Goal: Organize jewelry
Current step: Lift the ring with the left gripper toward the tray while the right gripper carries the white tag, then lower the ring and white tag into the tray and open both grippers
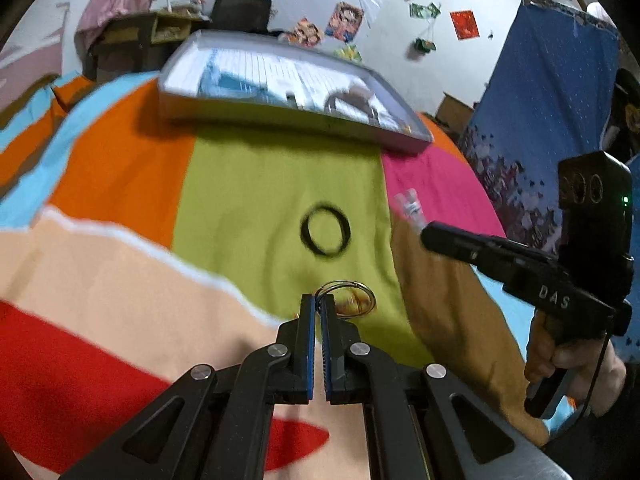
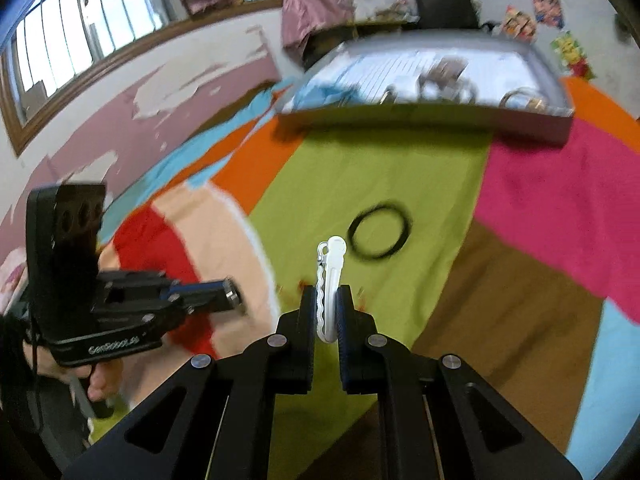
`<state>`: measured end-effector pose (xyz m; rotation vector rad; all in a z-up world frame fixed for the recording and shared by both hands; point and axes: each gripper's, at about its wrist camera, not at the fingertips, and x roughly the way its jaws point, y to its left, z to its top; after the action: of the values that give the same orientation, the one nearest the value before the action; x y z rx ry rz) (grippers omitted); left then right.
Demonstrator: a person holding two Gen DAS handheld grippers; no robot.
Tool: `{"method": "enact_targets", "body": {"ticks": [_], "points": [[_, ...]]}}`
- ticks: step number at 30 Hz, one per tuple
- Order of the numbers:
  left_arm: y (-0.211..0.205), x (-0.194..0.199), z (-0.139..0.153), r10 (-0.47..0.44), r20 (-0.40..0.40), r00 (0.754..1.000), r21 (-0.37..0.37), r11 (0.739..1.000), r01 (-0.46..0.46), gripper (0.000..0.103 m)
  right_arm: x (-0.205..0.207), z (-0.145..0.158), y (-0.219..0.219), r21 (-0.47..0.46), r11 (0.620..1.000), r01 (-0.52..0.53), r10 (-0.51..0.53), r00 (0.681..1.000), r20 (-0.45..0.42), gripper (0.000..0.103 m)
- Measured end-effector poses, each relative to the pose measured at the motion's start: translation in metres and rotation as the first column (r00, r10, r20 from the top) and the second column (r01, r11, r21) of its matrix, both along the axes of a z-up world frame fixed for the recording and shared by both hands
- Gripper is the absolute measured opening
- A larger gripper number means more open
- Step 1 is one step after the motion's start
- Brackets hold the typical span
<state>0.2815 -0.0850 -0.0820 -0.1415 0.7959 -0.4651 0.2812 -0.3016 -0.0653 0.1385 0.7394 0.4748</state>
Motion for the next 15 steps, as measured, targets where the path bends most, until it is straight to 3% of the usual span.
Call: {"method": "enact_targets", "body": {"ticks": [7,15], "points": [[-0.002,0.050,0.048,0.087,0.094,0.992,-0.065,0.995,-0.081,0.003,0.030,0.028,-0.034,0.060,0.982,0.179,-0.186,0.973,0.139,0.009],[-0.032,0.130,0.074,0.128,0.117,0.985,-0.079,0.990,-0.119,0.003,0.087,0.054,-0.074,0.125,0.937,0.326,-0.345,0.919,0.190,0.009]]}}
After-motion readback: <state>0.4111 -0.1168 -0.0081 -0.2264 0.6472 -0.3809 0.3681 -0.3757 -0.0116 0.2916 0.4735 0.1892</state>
